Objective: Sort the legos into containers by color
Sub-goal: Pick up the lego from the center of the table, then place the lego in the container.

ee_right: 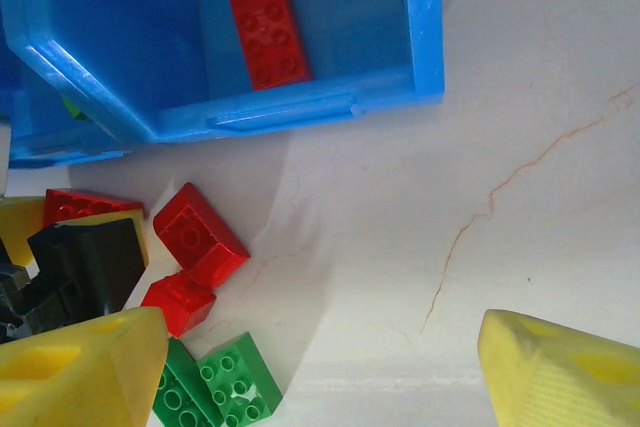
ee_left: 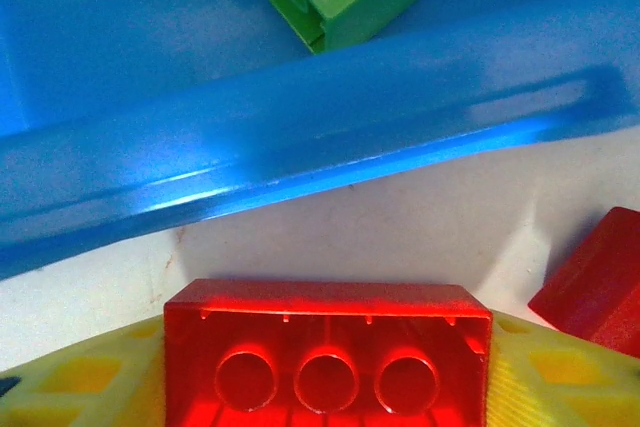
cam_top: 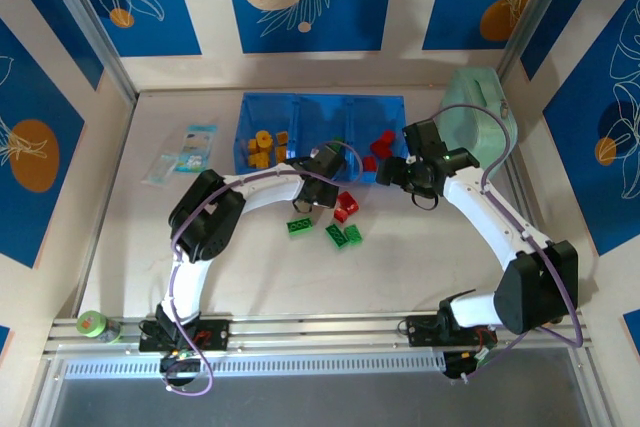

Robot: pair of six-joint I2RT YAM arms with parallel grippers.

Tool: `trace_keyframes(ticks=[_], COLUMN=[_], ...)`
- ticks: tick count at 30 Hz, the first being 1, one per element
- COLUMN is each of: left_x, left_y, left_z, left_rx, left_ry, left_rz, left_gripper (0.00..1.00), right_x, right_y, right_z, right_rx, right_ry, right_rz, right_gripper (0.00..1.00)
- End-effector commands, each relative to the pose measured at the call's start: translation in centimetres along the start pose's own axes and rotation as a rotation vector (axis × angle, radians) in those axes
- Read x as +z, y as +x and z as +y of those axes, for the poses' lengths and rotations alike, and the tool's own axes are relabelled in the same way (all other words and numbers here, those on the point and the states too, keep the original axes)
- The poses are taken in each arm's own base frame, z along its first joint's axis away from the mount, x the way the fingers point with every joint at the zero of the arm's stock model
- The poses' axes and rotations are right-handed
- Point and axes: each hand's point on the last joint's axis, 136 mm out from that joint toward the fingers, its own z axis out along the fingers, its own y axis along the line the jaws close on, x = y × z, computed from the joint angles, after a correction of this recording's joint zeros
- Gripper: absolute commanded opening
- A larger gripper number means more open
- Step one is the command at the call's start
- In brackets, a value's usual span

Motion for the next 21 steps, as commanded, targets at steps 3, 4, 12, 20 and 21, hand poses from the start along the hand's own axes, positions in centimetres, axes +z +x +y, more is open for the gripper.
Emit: trace_keyframes(ticks=[3,4,12,20,21], left_x=[-2.9,-3.8,-11.8,-13.0,-12.9], left_y=[-1.0,-1.5,-6.9,-11.2,-11.6], left_z=[0.1,0.0,-2.9,-7.8,-8.1], left_rx=[0.015,0.014,0.021,0.132,0.134], left_ry=[-0.001,0.008,0.201,0.351,0.363], left_rz=[-0.029,-0.048,-0.276,-0.359,-0.367], left_gripper=[0.56,0.56,0.56,0.58,0.58], right_x=[-0.8,-0.8,0.3,-1.1,-1.5], right_y=[0.6,0.6,2.5,3.3,3.2], right_z=[-0.2,-0.4,-2.9,-4.8,-4.9], right_rx=[0.011,0.017,0.095,0.157,0.161], right_ry=[-0.016,-0.013,0.029,0.047,0.042], right_rz=[-0.003,-0.010,0.027,-0.024,-0.038], right_gripper=[0.82,0.82,0.81,0.81,0.81])
